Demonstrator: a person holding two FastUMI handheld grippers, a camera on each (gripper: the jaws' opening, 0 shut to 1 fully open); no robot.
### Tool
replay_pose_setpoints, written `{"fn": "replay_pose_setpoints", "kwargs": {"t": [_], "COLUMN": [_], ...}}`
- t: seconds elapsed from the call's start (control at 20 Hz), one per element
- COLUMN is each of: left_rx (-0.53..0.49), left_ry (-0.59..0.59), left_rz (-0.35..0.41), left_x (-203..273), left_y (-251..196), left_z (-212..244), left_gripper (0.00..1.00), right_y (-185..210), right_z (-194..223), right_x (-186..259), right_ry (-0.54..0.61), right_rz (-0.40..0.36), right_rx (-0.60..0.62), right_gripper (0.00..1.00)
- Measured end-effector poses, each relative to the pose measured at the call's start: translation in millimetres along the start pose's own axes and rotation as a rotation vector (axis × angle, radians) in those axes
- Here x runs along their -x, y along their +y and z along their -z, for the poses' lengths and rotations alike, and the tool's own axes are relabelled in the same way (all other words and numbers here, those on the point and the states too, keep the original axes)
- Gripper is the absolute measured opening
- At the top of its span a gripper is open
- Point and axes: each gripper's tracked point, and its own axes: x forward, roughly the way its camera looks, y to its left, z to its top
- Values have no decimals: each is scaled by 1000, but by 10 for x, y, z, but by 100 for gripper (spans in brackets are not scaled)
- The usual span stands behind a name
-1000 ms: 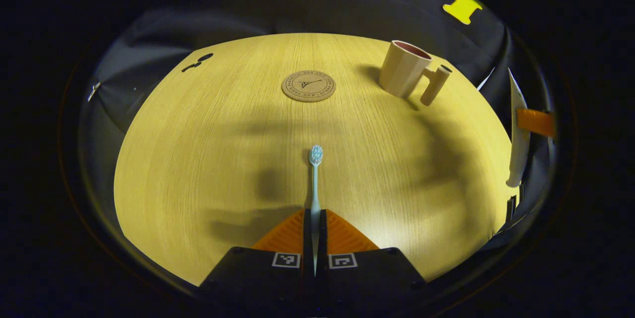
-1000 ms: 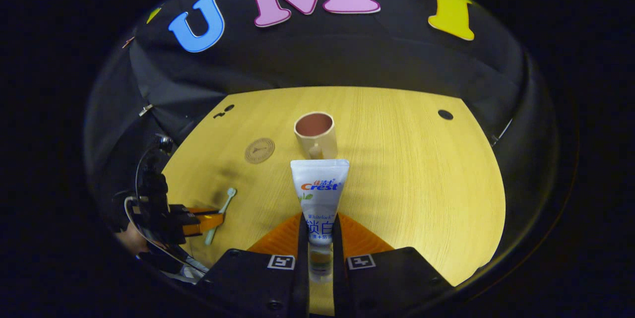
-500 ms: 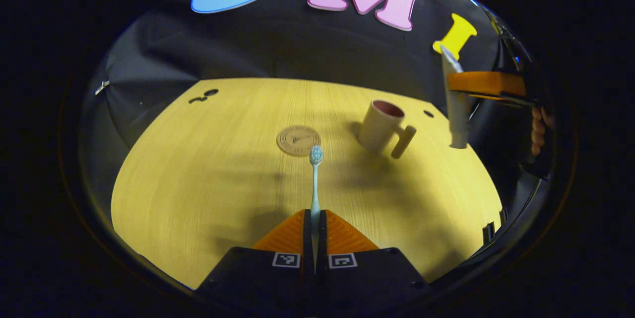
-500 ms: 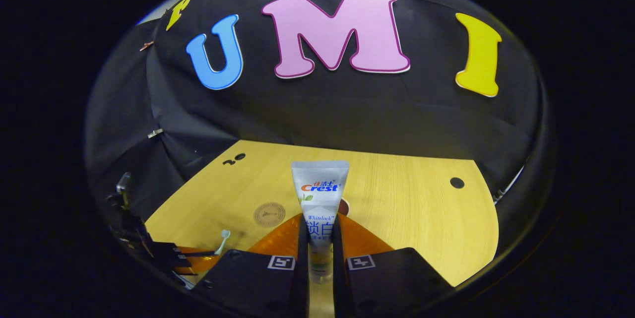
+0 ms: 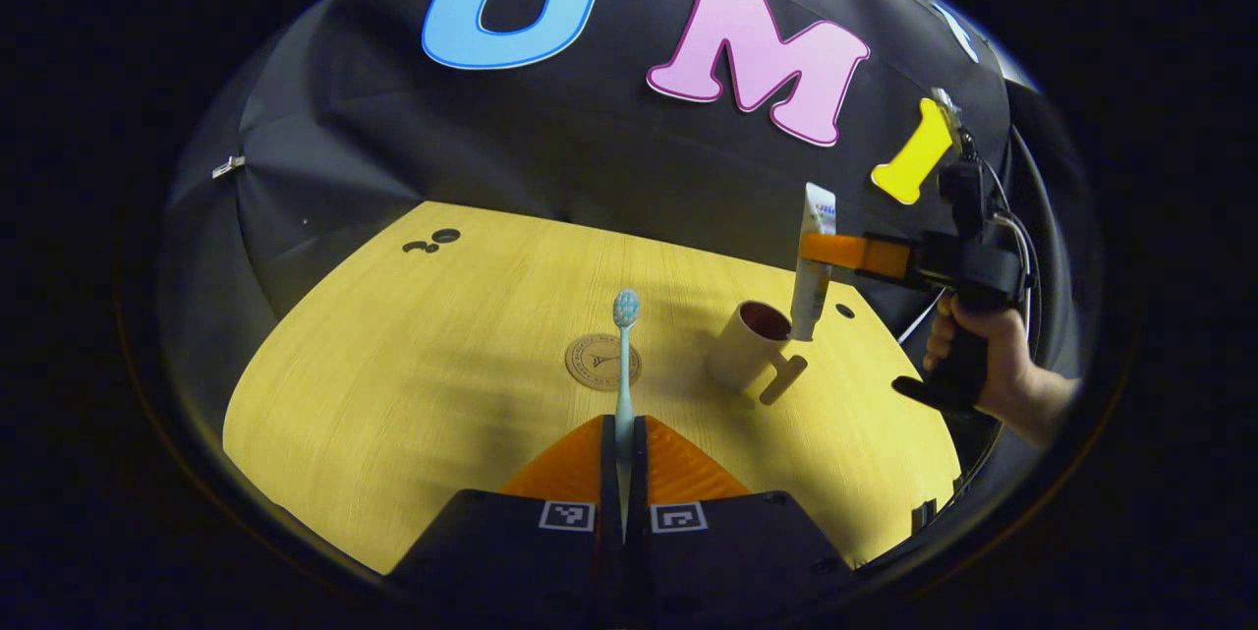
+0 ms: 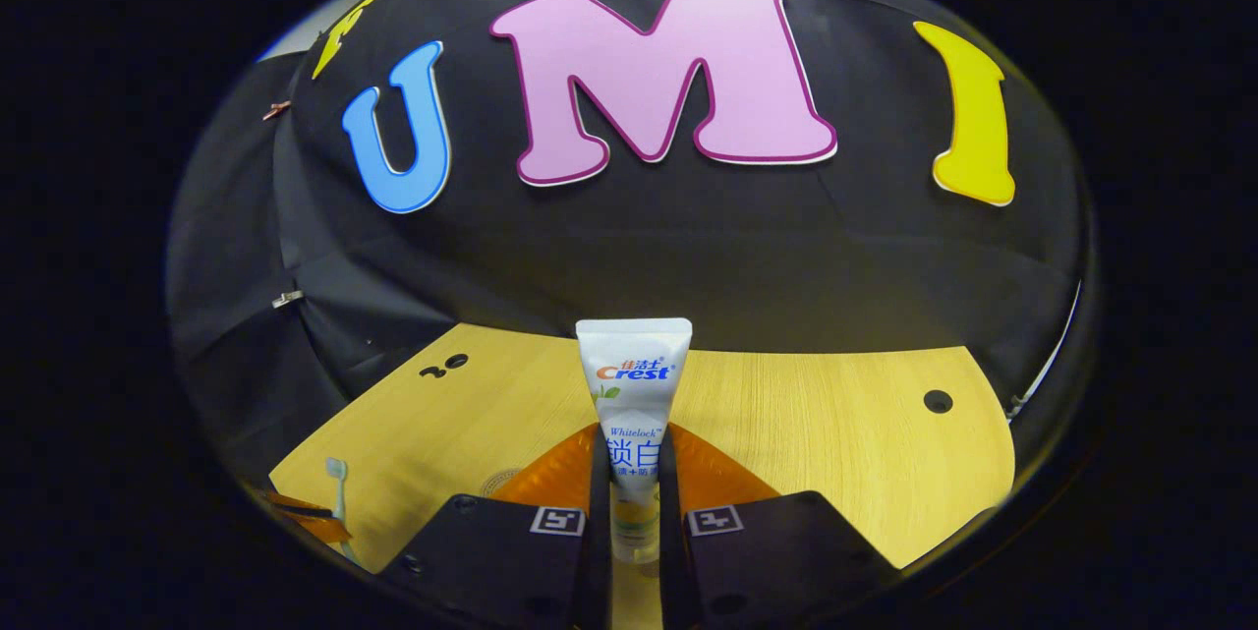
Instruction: Put the toothbrush and toothpaste on the desktop into the cup, then pick up the cup and place it on the coaster on the desktop.
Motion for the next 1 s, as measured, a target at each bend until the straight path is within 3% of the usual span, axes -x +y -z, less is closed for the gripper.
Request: {"fn": "replay_pose_setpoints", "kwargs": {"t": [0.2, 0.75, 1.0], "left_rx": [11, 19, 2], "left_ry": [-11, -42, -40], "left_rz": [-25, -66, -66], "left_x": [-42, -36, 38], "left_y": [28, 0, -82], "left_z": [-110, -215, -156], "left_gripper": [6, 6, 7], "right_y": [-69, -121, -96], "right_z": [10, 484, 679], "right_x": [-228, -490, -545], "right_ry": [-42, 9, 42], "right_rz": [1, -11, -17], "right_rx": [12, 26, 54], "right_gripper": [23, 23, 28]}}
